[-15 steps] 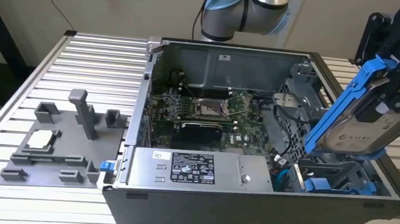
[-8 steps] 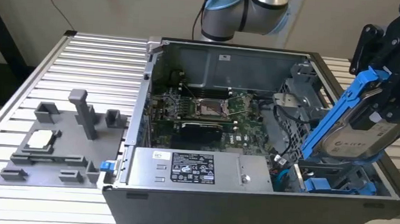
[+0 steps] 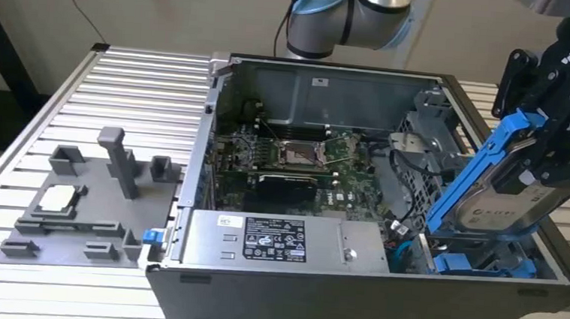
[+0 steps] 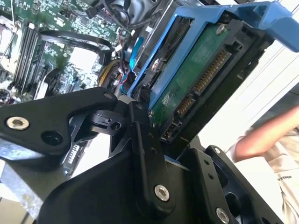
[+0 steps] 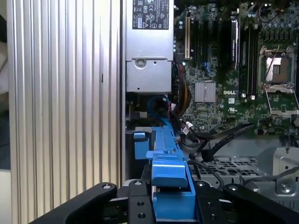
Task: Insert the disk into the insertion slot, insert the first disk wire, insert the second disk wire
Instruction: 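Insert the disk into the insertion slot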
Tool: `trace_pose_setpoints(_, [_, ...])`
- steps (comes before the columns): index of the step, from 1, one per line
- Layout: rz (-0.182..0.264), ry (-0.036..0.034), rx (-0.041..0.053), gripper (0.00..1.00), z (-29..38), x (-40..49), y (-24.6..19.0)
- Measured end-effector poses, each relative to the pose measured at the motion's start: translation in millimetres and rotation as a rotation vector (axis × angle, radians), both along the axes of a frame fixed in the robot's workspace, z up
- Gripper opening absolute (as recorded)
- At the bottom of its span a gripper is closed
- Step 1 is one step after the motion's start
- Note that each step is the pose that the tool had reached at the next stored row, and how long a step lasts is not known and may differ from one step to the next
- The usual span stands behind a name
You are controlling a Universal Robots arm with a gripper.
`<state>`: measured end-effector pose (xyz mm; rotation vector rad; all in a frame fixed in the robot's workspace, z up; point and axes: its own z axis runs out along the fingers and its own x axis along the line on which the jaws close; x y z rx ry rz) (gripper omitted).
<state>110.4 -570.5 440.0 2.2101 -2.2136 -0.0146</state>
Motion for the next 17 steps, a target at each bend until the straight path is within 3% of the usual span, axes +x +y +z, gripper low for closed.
trace_pose_setpoints(8, [0.000,-0.0066,-0.0002,0.33,-13.0,2.9,-0.1])
trace_pose_setpoints(17, [0.003,-0.0065,-0.0002,0.33,-23.3,8.9,-0.2])
